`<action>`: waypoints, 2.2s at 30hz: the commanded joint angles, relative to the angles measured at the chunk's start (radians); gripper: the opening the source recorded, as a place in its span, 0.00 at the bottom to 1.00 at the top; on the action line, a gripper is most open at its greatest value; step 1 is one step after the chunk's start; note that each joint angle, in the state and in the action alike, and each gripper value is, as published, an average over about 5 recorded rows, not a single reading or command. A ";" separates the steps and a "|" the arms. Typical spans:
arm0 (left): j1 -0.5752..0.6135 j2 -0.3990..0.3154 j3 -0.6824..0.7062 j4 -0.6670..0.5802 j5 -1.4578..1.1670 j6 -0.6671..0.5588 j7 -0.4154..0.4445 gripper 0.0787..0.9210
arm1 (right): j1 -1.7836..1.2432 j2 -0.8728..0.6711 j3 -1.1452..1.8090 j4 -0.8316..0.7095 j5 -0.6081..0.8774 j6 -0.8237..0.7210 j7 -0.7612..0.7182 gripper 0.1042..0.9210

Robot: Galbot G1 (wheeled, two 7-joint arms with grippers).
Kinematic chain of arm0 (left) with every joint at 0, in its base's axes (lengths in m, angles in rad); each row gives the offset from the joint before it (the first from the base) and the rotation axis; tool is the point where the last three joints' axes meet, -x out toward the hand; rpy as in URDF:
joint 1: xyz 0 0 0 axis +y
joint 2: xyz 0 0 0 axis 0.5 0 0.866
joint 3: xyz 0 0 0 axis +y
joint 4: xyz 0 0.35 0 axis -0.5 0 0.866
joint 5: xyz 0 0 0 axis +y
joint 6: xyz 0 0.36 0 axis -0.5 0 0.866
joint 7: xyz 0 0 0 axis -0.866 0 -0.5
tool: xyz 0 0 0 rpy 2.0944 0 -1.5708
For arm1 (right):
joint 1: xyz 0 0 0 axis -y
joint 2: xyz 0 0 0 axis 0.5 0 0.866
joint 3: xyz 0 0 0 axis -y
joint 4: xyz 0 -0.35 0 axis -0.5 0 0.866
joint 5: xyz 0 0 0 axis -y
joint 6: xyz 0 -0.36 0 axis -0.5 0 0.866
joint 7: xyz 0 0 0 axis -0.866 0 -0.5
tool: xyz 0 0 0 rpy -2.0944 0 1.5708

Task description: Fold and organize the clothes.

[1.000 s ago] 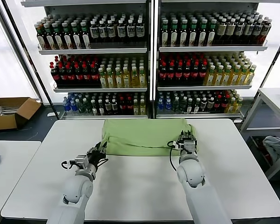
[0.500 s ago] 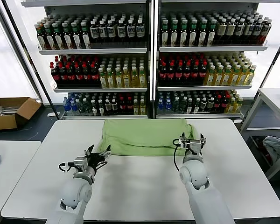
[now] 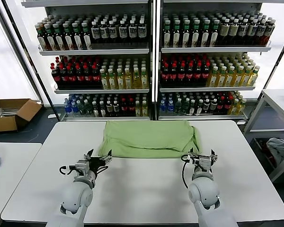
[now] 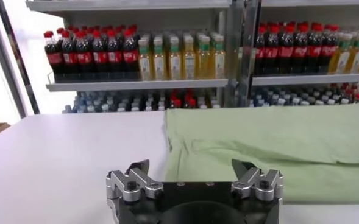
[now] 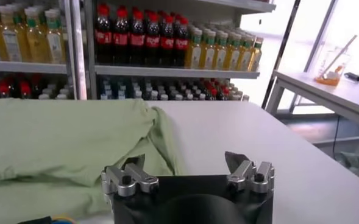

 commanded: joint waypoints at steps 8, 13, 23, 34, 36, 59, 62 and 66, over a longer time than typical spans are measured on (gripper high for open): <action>-0.064 0.000 -0.008 0.139 0.008 0.012 -0.002 0.88 | 0.067 0.013 0.011 -0.127 0.005 0.002 -0.014 0.88; -0.067 0.002 -0.007 0.153 0.011 0.013 -0.001 0.88 | 0.073 0.015 0.005 -0.136 0.005 0.003 -0.020 0.88; -0.067 0.001 0.008 0.165 0.053 0.038 0.002 0.69 | 0.059 0.019 0.000 -0.158 0.002 0.001 -0.043 0.62; -0.053 0.003 0.016 0.149 0.066 0.048 0.008 0.31 | 0.029 0.018 0.001 -0.142 0.013 0.005 -0.048 0.24; -0.048 0.003 0.016 0.141 0.067 0.048 0.009 0.24 | 0.022 0.020 0.001 -0.135 0.013 0.006 -0.049 0.16; 0.264 0.040 -0.014 -0.257 0.042 0.057 0.007 0.01 | -0.285 0.004 0.011 0.255 0.002 -0.004 -0.057 0.03; 0.360 0.045 -0.037 -0.342 0.044 0.058 0.001 0.01 | -0.365 -0.009 0.015 0.313 -0.002 -0.004 -0.052 0.03; 0.497 0.051 -0.080 -0.460 0.041 0.056 -0.002 0.01 | -0.449 -0.021 0.038 0.373 -0.008 -0.004 -0.039 0.03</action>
